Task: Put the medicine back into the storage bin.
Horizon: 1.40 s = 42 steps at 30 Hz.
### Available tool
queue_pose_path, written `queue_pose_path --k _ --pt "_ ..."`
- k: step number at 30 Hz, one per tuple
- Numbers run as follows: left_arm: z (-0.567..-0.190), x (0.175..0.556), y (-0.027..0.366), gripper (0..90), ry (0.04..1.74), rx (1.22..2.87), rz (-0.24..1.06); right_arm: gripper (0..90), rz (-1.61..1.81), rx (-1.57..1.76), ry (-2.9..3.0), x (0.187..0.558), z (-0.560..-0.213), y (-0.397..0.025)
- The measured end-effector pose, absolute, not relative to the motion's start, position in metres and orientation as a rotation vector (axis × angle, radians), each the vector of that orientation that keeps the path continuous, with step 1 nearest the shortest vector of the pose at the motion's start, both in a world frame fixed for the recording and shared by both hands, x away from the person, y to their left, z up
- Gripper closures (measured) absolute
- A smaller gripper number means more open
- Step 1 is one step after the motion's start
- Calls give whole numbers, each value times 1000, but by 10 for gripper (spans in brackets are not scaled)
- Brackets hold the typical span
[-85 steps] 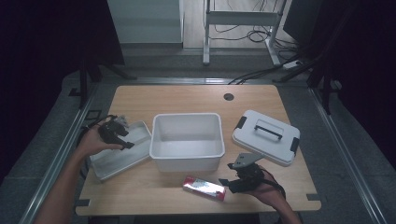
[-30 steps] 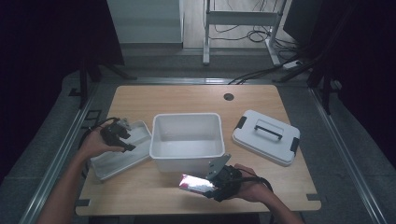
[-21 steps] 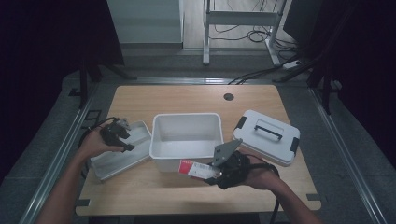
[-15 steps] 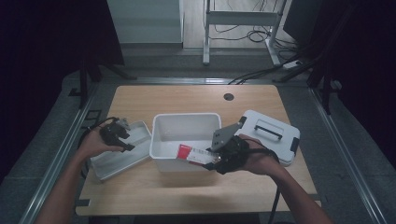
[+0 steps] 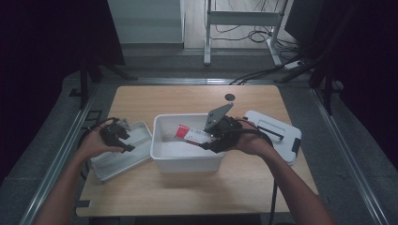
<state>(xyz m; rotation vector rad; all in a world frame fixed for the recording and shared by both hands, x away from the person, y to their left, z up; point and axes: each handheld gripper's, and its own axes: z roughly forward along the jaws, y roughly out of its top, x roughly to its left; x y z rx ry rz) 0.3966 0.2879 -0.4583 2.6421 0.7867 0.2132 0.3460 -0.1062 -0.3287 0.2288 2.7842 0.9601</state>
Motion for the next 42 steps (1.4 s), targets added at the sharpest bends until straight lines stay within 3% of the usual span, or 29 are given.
queue_pose_path --k 16,42 --pt "-461 396 287 395 782 2656 201 514 871 160 2814 382 -334 -85" --pt "-463 396 285 396 769 2661 185 513 791 18 2904 396 -365 -50"
